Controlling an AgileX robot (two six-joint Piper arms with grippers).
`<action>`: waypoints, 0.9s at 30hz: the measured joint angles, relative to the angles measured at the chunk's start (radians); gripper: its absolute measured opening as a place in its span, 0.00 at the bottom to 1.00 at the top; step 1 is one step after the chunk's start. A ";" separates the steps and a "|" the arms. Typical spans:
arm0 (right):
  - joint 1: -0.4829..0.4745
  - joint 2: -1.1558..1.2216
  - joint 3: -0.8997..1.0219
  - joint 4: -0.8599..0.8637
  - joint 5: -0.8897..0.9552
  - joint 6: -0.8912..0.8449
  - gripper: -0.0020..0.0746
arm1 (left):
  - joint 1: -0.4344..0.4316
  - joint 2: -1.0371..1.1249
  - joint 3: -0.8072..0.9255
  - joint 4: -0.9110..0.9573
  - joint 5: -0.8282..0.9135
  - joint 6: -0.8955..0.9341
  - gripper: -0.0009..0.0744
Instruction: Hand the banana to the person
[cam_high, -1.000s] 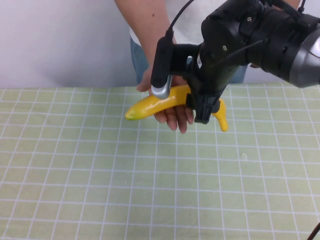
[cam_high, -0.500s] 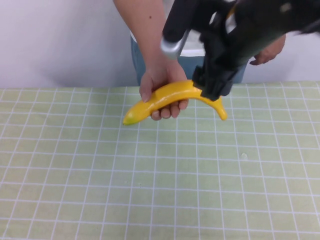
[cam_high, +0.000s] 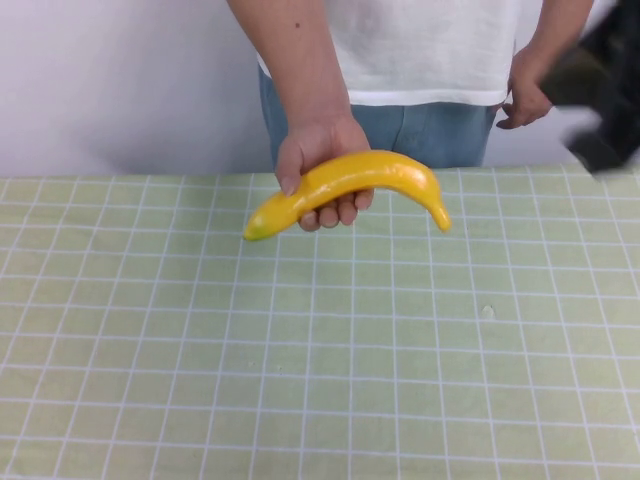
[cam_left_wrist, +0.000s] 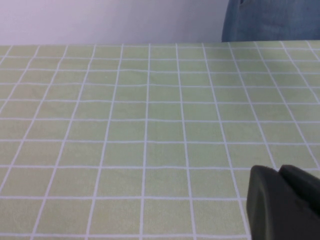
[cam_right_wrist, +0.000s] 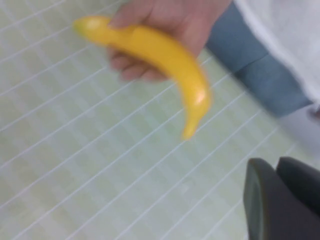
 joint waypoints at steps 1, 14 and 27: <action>0.000 -0.034 0.059 0.051 -0.016 -0.010 0.02 | 0.000 0.000 0.000 0.000 0.000 0.000 0.01; 0.000 -0.323 0.577 0.258 -0.036 0.025 0.02 | 0.000 0.000 0.000 0.000 0.000 0.000 0.01; -0.182 -0.574 0.780 0.066 -0.540 0.020 0.02 | 0.000 0.000 0.000 0.000 0.000 0.000 0.01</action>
